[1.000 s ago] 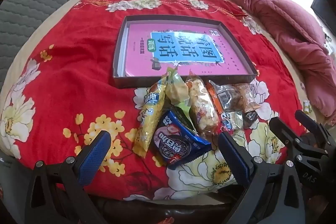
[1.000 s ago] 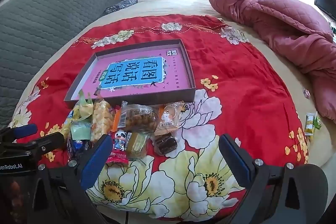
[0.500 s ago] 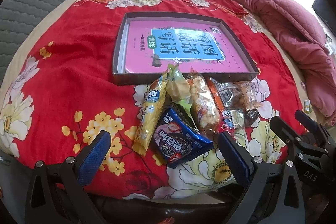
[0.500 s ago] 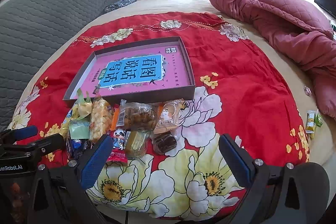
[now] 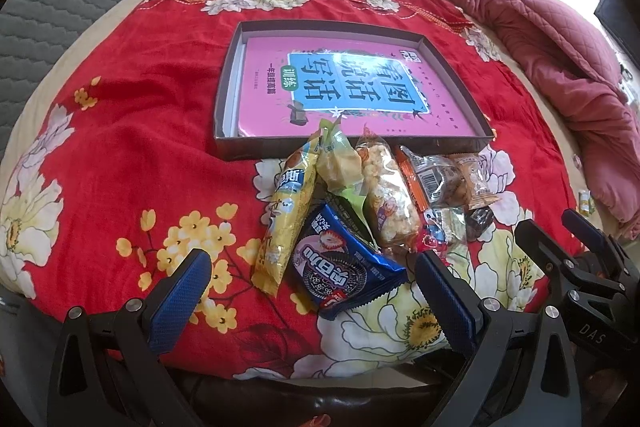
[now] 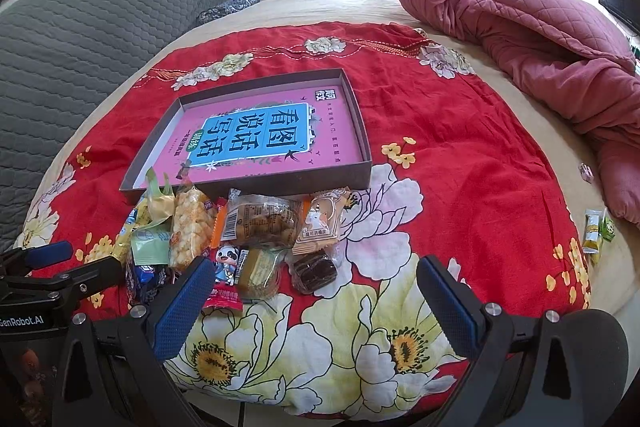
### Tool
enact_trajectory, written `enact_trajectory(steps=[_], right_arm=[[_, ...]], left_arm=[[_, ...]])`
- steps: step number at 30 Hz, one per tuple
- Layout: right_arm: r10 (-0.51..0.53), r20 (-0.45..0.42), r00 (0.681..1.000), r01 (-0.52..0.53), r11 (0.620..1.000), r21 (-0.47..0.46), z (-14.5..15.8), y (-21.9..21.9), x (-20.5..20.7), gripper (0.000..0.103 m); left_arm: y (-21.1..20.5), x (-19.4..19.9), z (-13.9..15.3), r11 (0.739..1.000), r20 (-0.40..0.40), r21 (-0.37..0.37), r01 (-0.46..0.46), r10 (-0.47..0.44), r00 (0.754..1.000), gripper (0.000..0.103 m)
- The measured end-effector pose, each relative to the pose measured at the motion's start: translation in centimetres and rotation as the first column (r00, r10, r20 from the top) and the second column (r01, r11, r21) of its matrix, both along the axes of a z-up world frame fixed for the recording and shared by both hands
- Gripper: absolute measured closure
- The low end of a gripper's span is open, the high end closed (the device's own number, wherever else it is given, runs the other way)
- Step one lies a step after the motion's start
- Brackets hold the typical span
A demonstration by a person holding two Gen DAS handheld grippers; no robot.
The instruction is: Organize snacks
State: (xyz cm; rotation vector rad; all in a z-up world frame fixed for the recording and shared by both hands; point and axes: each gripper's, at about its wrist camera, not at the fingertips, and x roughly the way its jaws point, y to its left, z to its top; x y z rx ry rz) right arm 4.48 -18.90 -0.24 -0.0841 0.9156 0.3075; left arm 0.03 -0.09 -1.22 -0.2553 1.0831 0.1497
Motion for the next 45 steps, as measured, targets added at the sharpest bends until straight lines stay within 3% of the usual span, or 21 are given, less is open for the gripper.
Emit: enact_trajectory(steps=[36,45], right_arm=[[0.004,-0.012,1.000,-0.004,1.000,0.004,-0.6,0.2,0.1,0.001],[0.024,-0.014,1.000,-0.024,0.999,0.025,-0.7,0.5,0.9,0.001]], left_arm=[[1.2,0.3,-0.4,1.000,-0.012,-0.020,-0.020,0.020,1.000,0.001],[3.2,0.5,-0.9,0.997,-0.022,-0.024,-0.077,0.076,0.997,0.001]])
